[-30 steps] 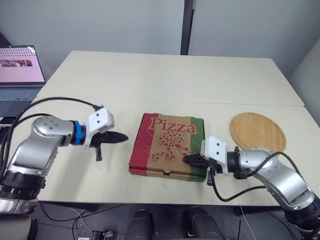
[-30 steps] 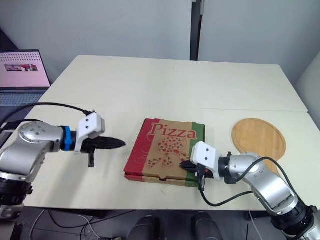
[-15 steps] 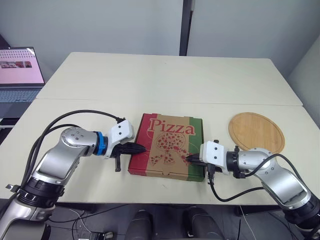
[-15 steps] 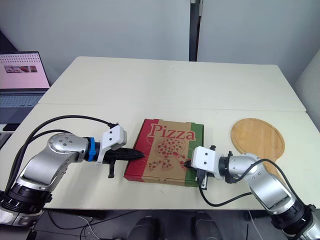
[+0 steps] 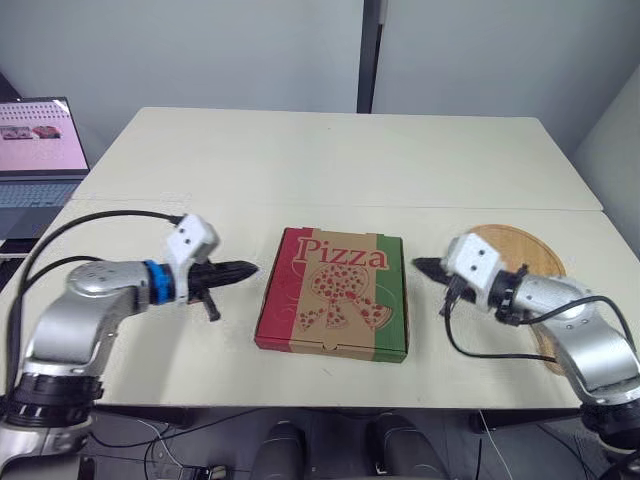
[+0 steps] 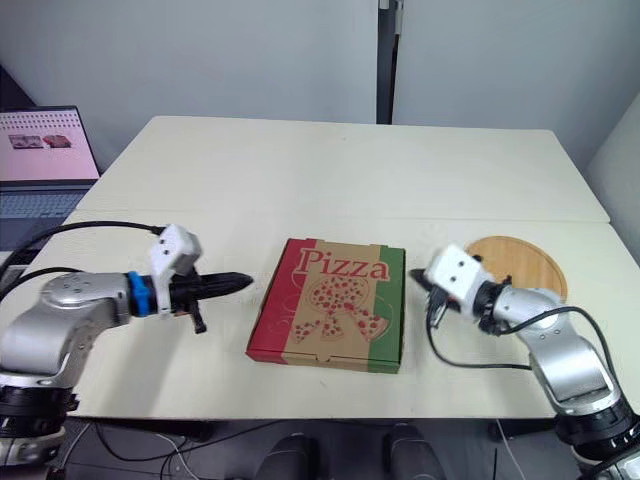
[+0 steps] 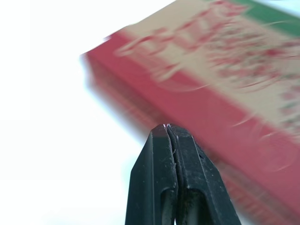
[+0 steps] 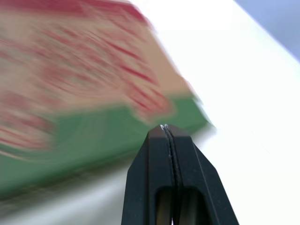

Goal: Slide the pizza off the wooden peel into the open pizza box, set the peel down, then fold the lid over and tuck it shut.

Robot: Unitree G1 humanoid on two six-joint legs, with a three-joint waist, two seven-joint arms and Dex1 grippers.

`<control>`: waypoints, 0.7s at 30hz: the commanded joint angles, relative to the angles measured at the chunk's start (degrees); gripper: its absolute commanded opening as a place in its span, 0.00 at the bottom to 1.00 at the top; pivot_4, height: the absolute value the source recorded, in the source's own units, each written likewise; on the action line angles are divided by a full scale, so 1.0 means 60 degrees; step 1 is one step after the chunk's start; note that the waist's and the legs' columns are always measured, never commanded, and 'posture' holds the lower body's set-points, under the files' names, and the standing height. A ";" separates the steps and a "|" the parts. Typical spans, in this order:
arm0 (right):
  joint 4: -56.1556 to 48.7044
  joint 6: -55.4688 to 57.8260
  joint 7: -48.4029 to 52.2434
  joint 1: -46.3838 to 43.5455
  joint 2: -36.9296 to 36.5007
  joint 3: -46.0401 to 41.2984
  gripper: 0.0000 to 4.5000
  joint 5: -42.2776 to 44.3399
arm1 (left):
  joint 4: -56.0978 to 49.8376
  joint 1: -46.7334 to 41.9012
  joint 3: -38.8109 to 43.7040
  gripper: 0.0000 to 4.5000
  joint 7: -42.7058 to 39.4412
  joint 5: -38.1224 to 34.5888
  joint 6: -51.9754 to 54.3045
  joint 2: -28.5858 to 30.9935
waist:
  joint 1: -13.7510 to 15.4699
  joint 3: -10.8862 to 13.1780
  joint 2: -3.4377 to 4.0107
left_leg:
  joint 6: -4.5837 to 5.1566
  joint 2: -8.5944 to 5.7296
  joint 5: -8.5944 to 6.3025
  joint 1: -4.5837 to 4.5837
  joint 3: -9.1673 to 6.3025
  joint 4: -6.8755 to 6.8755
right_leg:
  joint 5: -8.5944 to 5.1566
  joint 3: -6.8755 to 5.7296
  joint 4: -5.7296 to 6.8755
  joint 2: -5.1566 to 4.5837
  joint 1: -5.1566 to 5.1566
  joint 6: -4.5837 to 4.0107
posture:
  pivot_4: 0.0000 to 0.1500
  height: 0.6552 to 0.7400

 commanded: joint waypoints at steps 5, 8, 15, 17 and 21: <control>0.0608 0.0380 0.0035 -0.0170 0.0249 0.0401 0.00 -0.0234 | -0.0890 0.0959 -0.0690 0.00 0.0230 0.0339 -0.0077 0.0031 | 0.0002 0.0001 -0.0001 | 0.0000 0.0004 0.0000 -0.0003 -0.0004 -0.0001 | 0.0017 -0.0003 0.0002 0.0002 -0.0002 -0.0040 | 1.00 0.91; 0.0636 0.0525 0.0369 -0.0295 0.0389 0.0831 0.00 -0.0168 | -0.1065 0.1083 -0.0970 0.00 0.0243 0.0415 -0.0157 0.0008 | -0.0008 0.0001 0.0000 | 0.0000 0.0004 0.0000 -0.0002 -0.0003 -0.0001 | 0.0015 -0.0002 0.0006 0.0004 -0.0004 -0.0040 | 1.00 0.91; 0.0794 0.0496 0.0596 -0.0650 0.0796 0.1223 0.00 -0.0159 | -0.1379 0.1193 -0.1067 0.00 0.0088 0.0177 0.0103 0.0037 | -0.0005 0.0002 0.0001 | 0.0000 0.0006 0.0000 -0.0003 -0.0004 -0.0001 | 0.0011 -0.0004 0.0005 0.0007 -0.0004 -0.0037 | 1.00 0.91; 0.0893 0.0435 0.0611 -0.0719 0.0797 0.1245 0.00 -0.0213 | -0.1436 0.1207 -0.1121 0.00 0.0108 0.0191 0.0135 0.0012 | -0.0005 0.0002 0.0001 | 0.0000 0.0005 0.0000 -0.0004 -0.0005 -0.0001 | 0.0012 -0.0005 0.0003 0.0006 -0.0004 -0.0038 | 1.00 0.91; 0.1007 0.0381 0.0644 -0.0804 0.0801 0.1258 0.00 -0.0251 | -0.1495 0.1177 -0.1166 0.00 0.0108 0.0146 0.0243 -0.0054 | -0.0005 0.0002 0.0001 | 0.0000 0.0006 0.0000 -0.0003 -0.0005 -0.0002 | 0.0009 -0.0005 0.0004 0.0007 -0.0004 -0.0034 | 1.00 0.91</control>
